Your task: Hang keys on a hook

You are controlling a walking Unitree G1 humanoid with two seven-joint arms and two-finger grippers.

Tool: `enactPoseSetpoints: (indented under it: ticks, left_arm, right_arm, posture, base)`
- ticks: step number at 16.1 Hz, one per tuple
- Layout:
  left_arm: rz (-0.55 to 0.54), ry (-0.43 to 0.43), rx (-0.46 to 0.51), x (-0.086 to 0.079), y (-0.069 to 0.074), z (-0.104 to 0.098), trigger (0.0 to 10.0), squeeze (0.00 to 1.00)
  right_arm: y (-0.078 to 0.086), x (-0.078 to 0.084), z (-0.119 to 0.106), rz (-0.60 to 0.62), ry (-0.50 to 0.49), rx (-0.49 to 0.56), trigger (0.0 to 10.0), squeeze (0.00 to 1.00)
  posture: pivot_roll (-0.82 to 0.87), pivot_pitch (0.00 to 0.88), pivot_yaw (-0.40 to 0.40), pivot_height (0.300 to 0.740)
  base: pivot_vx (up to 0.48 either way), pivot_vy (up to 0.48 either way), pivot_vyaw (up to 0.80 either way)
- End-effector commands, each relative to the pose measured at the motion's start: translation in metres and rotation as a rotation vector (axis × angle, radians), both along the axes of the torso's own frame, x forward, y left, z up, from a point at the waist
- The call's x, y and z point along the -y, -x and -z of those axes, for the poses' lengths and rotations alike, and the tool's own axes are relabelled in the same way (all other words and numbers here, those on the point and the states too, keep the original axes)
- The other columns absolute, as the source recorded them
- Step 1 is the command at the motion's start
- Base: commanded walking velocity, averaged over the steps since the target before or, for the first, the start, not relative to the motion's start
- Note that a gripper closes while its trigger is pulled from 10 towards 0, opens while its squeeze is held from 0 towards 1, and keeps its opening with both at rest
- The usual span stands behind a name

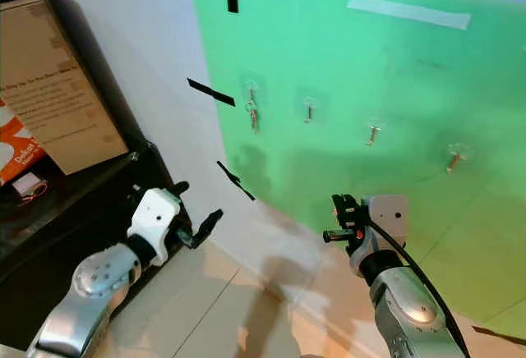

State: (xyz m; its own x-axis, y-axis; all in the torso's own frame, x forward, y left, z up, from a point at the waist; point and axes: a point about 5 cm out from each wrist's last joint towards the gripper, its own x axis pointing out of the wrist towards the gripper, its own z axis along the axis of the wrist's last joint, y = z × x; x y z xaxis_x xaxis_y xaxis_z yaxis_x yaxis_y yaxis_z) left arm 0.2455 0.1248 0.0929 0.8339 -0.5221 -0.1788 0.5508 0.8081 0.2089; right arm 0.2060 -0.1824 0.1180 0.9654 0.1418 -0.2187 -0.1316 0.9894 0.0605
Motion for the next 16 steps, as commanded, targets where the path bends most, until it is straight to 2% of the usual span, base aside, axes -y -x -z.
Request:
enactPoseSetpoints:
  ticks: [1, 7, 12, 16]
  left_arm:
    - [0.007, -0.006, 0.013, -0.001, -0.003, -0.002, 10.0, 0.00]
    - [0.001, -0.009, 0.023, -0.004, -0.007, -0.004, 10.0, 0.00]
    - [-0.010, -0.006, 0.033, -0.003, -0.008, -0.005, 10.0, 0.00]
    - [0.005, -0.006, 0.034, -0.001, -0.012, -0.006, 10.0, 0.00]
  right_arm:
    - [-0.002, -0.001, -0.006, 0.005, -0.003, 0.032, 10.0, 0.00]
    - [-0.010, -0.008, -0.007, -0.011, -0.016, 0.051, 10.0, 0.00]
    - [-0.016, -0.005, -0.010, -0.016, -0.008, 0.068, 10.0, 0.00]
    - [-0.014, -0.003, -0.009, 0.004, -0.008, 0.071, 10.0, 0.00]
  posture:
    - [-0.17, 0.000, 0.118, 0.740]
    - [-0.15, 0.000, 0.116, 0.740]
    - [-0.15, 0.000, 0.112, 0.740]
    - [-0.16, 0.000, 0.124, 0.740]
  base:
    - [0.000, 0.000, 0.00]
    - [0.000, 0.000, 0.00]
    - [0.000, 0.000, 0.00]
    - [0.000, 0.000, 0.00]
